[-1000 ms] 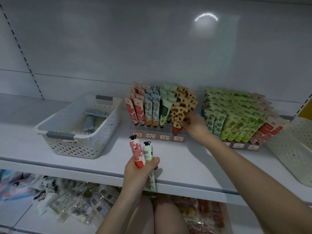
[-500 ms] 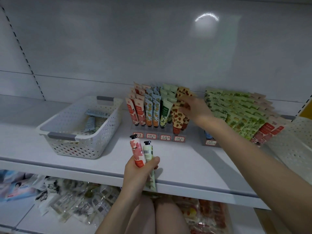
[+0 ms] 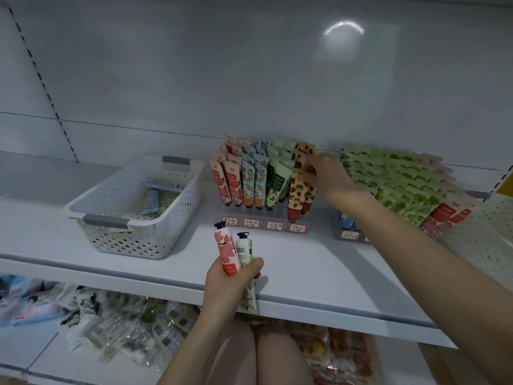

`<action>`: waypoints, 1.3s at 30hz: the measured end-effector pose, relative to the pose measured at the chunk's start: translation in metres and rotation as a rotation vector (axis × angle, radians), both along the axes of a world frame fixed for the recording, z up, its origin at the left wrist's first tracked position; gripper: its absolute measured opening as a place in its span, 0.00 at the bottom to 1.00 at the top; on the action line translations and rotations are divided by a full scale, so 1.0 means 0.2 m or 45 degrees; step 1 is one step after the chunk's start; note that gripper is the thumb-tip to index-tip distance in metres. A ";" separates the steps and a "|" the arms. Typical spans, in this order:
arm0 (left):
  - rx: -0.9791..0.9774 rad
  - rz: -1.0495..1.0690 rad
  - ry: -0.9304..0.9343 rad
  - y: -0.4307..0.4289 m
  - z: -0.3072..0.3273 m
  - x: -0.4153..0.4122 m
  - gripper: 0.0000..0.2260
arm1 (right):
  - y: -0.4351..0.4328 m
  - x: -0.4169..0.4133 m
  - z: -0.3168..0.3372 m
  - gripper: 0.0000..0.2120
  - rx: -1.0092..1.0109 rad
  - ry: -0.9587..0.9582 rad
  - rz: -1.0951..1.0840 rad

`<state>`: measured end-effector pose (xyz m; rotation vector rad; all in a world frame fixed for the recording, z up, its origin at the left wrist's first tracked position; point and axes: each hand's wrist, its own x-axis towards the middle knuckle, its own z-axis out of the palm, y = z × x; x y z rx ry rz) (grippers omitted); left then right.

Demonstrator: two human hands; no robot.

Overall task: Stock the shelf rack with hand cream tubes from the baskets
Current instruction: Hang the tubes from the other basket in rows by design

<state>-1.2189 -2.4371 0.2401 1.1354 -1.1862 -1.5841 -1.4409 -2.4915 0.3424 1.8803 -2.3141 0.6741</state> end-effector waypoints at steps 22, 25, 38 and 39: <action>-0.002 -0.004 0.017 0.01 0.01 0.01 0.04 | 0.04 0.00 0.00 0.13 0.028 -0.013 -0.070; -0.007 -0.007 0.009 0.01 0.01 0.01 0.04 | 0.05 -0.01 0.00 0.15 0.014 -0.006 -0.075; -0.036 -0.010 -0.008 0.03 0.04 0.00 0.05 | 0.07 0.01 0.02 0.17 0.038 -0.007 -0.076; -0.038 -0.010 -0.007 0.03 0.04 0.00 0.05 | 0.07 0.00 0.02 0.18 0.037 -0.003 -0.076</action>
